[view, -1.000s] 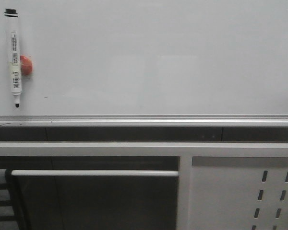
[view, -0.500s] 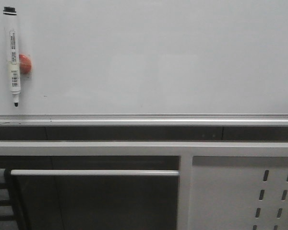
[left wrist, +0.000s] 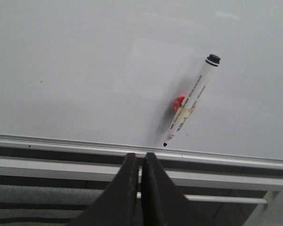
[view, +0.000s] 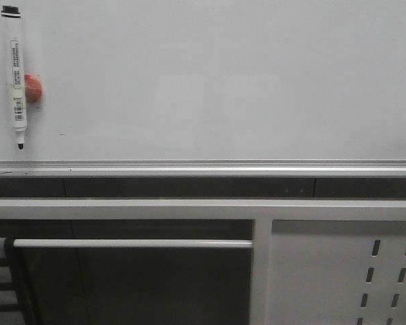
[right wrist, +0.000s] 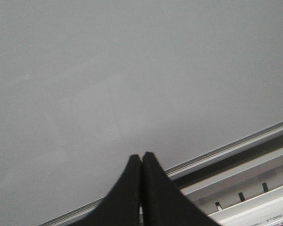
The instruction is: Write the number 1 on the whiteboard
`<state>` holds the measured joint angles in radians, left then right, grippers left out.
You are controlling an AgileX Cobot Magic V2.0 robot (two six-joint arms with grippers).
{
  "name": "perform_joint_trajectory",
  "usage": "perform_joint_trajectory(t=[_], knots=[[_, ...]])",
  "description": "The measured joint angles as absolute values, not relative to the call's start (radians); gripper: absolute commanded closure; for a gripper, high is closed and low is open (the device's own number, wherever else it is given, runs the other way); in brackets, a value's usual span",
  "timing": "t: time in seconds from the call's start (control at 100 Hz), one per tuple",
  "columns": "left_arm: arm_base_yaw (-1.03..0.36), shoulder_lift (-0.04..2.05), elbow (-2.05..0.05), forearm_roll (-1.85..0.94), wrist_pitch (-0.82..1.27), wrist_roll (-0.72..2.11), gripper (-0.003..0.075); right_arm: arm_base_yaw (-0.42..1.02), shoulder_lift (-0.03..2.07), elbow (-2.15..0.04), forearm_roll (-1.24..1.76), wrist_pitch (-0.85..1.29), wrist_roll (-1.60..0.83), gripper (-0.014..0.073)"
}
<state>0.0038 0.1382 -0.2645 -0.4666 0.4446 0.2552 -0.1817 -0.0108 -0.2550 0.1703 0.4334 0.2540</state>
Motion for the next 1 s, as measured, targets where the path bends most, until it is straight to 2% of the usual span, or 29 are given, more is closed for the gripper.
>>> perform_joint_trajectory(t=[0.23, 0.35, 0.44, 0.59, 0.66, 1.0], knots=[[0.004, 0.241, -0.267, -0.726, 0.401, 0.639, 0.0733, -0.182, -0.011, -0.255, 0.191, 0.45, 0.254, 0.0665], [0.004, 0.287, -0.267, -0.902, 0.357, 0.839, 0.0685, -0.182, -0.011, -0.255, 0.195, 0.453, 0.252, 0.0665], [0.004, 0.33, -0.267, -1.005, 0.343, 0.971, 0.0601, -0.182, -0.011, -0.255, 0.195, 0.455, 0.252, 0.0665], [0.004, 0.409, -0.267, -1.196, 0.334, 1.182, 0.0391, -0.182, -0.011, -0.255, 0.195, 0.455, 0.252, 0.0665], [0.004, 0.447, -0.267, -1.282, 0.324, 1.263, 0.033, -0.182, -0.011, -0.255, 0.195, 0.455, 0.252, 0.0665], [0.004, 0.622, -0.267, -1.545, 0.36, 1.529, 0.0318, -0.182, -0.011, -0.255, 0.195, 0.455, 0.252, 0.0665]])
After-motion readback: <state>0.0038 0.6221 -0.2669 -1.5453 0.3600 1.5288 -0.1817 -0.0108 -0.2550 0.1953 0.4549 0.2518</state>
